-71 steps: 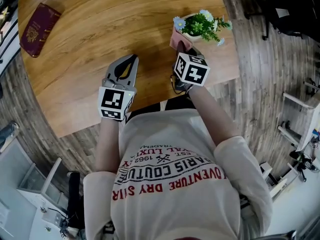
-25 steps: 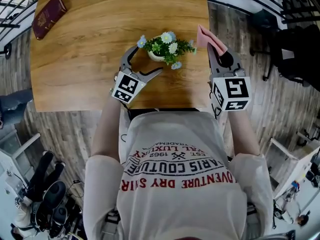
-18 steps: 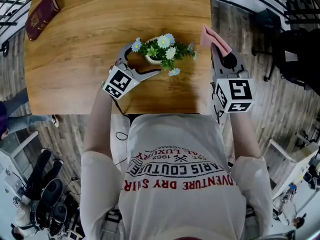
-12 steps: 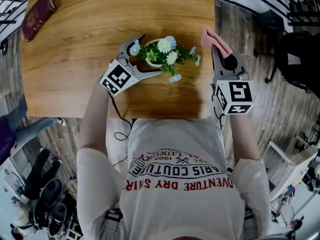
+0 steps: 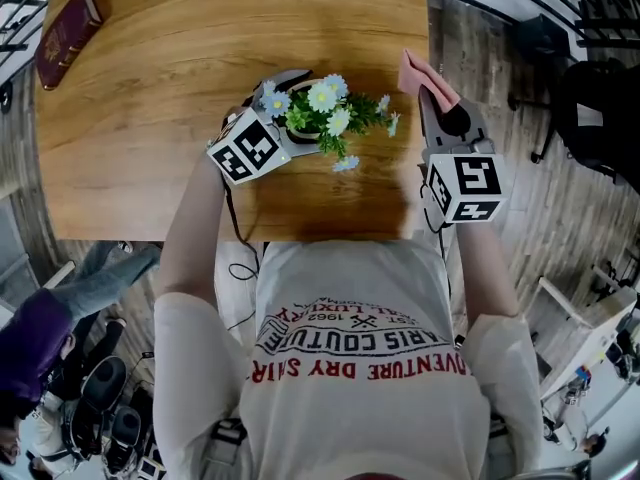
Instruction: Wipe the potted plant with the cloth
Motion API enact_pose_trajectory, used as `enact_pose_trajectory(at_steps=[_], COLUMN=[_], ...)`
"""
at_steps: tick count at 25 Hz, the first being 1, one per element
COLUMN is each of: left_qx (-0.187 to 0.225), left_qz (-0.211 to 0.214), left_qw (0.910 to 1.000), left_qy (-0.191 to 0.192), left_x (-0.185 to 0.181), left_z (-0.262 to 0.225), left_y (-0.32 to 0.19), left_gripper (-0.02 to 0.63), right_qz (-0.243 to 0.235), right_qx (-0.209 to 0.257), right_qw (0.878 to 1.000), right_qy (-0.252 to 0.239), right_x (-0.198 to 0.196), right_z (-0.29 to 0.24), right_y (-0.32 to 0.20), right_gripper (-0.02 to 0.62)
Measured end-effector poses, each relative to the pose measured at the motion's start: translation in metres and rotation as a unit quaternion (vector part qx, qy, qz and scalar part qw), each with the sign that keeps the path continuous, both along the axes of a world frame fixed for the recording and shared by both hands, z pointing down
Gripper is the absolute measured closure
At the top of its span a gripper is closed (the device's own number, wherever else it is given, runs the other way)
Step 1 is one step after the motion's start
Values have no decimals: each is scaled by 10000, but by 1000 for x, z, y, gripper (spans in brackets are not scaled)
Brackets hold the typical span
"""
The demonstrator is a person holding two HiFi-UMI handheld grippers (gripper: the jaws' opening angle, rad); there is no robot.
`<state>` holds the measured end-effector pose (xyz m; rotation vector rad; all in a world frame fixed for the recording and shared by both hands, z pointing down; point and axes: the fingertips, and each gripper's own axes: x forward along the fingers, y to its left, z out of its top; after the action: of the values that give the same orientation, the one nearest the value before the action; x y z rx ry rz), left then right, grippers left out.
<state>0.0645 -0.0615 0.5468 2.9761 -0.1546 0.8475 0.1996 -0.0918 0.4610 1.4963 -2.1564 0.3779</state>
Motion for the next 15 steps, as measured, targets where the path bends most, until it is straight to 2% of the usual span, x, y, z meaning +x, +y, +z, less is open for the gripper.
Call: enact_pose_trajectory(at_steps=[3,10,12,15], left_qx=[-6,128,220,120], left_qz=[27,-275,-385,-583], left_qw=[10000,9995,9990,9978], left_qy=[14,-43,13,278], left_x=[2,0,-1,-3], left_z=[0,-1,-7,-32], left_y=[0,-6,-9,-11], left_gripper=[49,49,49,49], right_qz=[5,104,150,228], right_qx=[-76,-263,-308,-388], right_qw=[10000,9996,9994,9990], right_qy=[-30,-43,-25,-33], right_x=[-1,4,6,6], right_z=[5,14,13,11], right_y=[0,4,6,8], right_gripper=[558,558,558,558])
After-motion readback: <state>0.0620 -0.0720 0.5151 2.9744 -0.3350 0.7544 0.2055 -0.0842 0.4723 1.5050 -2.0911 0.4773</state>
